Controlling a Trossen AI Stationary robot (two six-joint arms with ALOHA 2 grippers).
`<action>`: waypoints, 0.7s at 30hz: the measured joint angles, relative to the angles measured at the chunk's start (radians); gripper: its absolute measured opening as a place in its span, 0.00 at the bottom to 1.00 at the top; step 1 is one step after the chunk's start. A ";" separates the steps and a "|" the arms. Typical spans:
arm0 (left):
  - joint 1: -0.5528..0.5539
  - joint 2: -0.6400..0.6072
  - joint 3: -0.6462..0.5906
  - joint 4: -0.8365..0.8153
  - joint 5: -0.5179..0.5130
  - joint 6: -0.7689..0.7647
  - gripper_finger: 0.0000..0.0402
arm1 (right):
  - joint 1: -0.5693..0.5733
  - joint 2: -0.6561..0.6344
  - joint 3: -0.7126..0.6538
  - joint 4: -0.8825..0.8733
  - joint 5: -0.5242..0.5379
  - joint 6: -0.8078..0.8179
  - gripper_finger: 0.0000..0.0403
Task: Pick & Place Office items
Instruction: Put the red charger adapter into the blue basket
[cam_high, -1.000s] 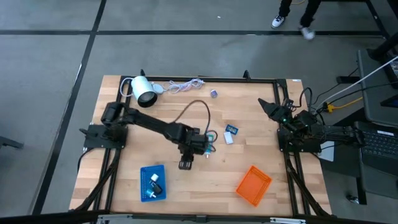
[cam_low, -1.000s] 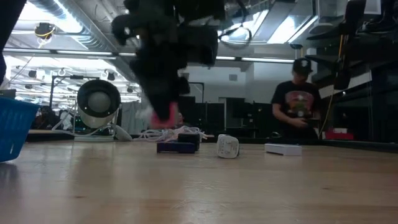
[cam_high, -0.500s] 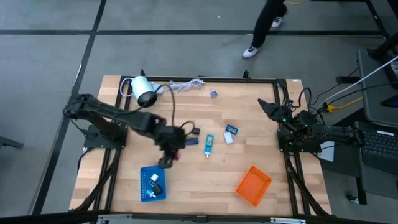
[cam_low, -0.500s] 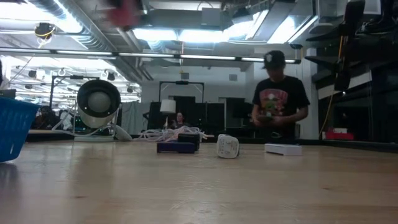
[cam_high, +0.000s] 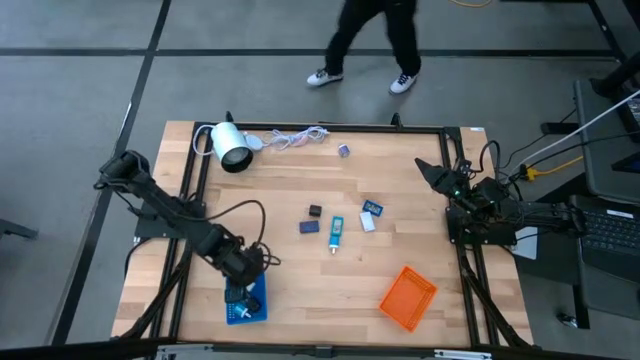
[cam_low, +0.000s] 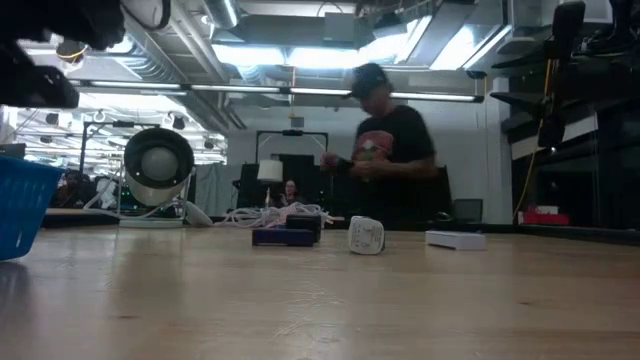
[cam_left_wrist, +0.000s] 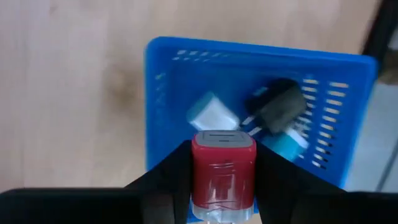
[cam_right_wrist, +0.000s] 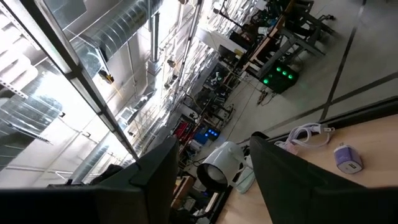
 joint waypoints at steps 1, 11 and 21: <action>-0.004 0.000 -0.007 -0.003 -0.009 -0.011 0.31 | 0.000 0.000 0.000 0.000 0.000 0.000 0.51; -0.001 0.002 -0.070 0.023 -0.030 -0.027 0.31 | 0.000 0.000 0.000 0.000 0.000 0.003 0.51; -0.009 0.003 -0.102 0.059 -0.023 -0.066 0.46 | 0.000 0.000 0.000 0.000 0.000 0.003 0.51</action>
